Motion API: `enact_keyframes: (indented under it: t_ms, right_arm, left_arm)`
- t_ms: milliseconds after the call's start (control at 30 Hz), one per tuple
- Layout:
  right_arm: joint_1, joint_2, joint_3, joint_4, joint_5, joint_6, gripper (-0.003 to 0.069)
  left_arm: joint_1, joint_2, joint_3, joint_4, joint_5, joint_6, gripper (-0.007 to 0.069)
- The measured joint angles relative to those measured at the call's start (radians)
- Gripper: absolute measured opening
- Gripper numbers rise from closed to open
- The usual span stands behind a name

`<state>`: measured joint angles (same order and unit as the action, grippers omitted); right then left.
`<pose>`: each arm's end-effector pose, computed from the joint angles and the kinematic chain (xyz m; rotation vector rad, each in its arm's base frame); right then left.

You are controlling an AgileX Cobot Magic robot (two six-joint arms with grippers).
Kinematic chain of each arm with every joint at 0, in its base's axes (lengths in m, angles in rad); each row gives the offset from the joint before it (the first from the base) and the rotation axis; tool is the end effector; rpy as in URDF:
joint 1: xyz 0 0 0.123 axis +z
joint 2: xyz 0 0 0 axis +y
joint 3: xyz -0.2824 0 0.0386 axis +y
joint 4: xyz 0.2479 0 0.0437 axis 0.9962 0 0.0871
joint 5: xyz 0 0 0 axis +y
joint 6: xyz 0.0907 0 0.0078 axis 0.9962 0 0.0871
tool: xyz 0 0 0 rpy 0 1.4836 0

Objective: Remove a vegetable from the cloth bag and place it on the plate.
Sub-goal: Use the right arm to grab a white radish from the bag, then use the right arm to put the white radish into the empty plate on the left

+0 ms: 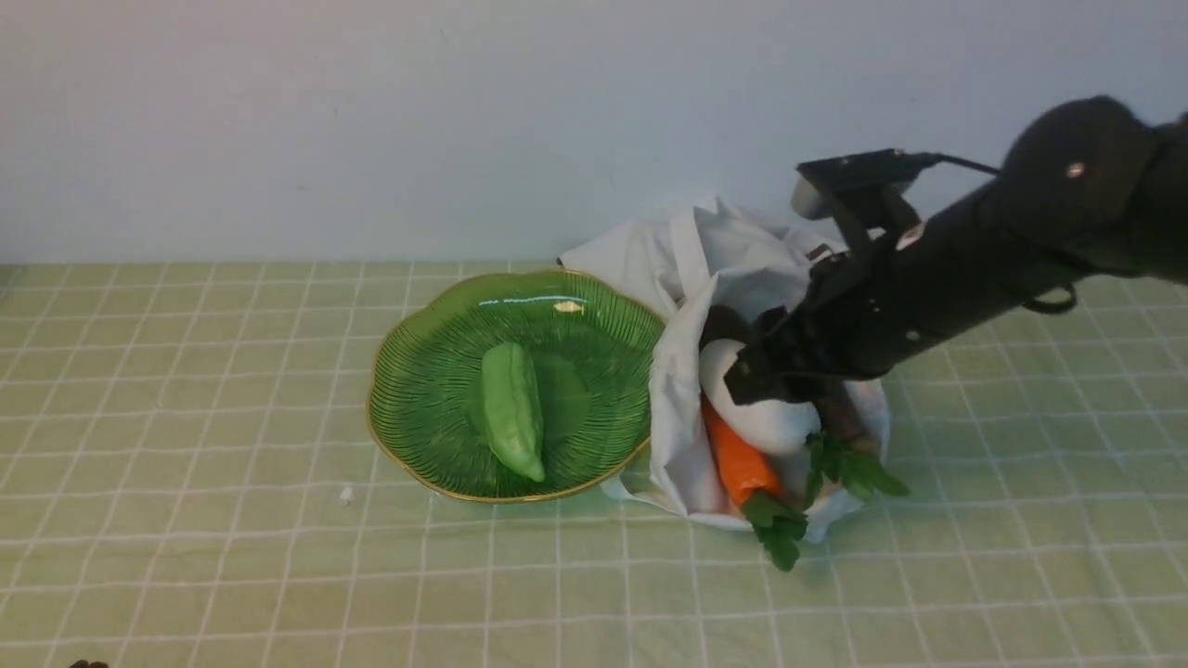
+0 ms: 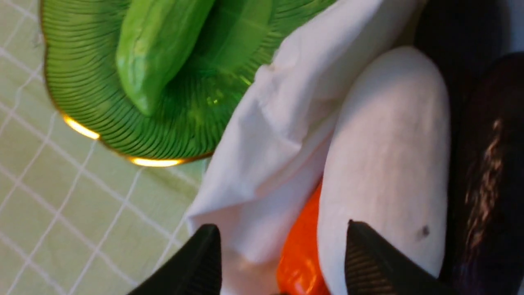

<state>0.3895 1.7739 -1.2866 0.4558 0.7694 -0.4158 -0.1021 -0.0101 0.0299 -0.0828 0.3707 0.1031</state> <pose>0.3338 0.1672 0.2365 -0.7185 2.5997 0.5147 0.0522 -0.0081 0.1703 0.1404 1.8683 -0.0806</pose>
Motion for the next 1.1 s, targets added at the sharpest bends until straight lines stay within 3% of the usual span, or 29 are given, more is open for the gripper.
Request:
enact_keyframes:
  t_ms: [133, 333, 567, 733, 933, 1100]
  right_arm:
    - [0.015, 0.085, -0.024, -0.128, -0.055, 0.078, 0.0477]
    - [0.015, 0.182, -0.024, -0.241, -0.086, 0.125, 0.051]
    - [0.015, 0.193, -0.034, -0.254, -0.085, 0.127, 0.043]
    - [0.015, 0.133, -0.085, -0.327, 0.063, 0.16, 0.043]
    - [0.015, -0.027, -0.184, -0.429, 0.33, 0.422, 0.043]
    - [0.063, -0.086, -0.194, -0.353, 0.236, 0.473, 0.043]
  left_arm:
    - [0.0, 0.0, 0.0, 0.0, 0.0, 0.0, -0.0005]
    - [0.0, 0.0, 0.0, 0.0, 0.0, 0.0, -0.0005]
    - [0.0, 0.0, 0.0, 0.0, 0.0, 0.0, -0.0005]
    - [0.0, 0.0, 0.0, 0.0, 0.0, 0.0, -0.0005]
    - [0.0, 0.0, 0.0, 0.0, 0.0, 0.0, -0.0005]
    - [0.0, 0.0, 0.0, 0.0, 0.0, 0.0, -0.0005]
